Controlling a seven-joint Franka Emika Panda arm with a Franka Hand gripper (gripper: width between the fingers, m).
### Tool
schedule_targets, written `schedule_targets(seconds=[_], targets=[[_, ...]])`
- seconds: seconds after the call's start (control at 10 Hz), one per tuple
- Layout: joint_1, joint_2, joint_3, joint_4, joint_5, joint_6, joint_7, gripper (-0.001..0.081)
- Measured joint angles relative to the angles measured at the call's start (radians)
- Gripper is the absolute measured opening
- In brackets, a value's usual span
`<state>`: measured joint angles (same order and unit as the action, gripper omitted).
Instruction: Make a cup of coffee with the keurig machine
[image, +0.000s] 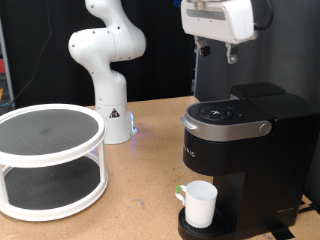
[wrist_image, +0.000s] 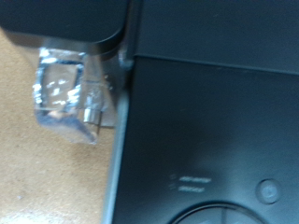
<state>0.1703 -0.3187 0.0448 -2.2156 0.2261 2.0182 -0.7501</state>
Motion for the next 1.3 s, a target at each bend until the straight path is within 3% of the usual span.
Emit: schedule_targets(seconds=[0.8, 1.3], targets=[[-0.001, 0.126, 0.006, 0.150, -0.009, 0.013, 0.053, 0.0802], [-0.003, 0.186, 0.006, 0.171, -0.059, 0.011, 0.056, 0.0802]])
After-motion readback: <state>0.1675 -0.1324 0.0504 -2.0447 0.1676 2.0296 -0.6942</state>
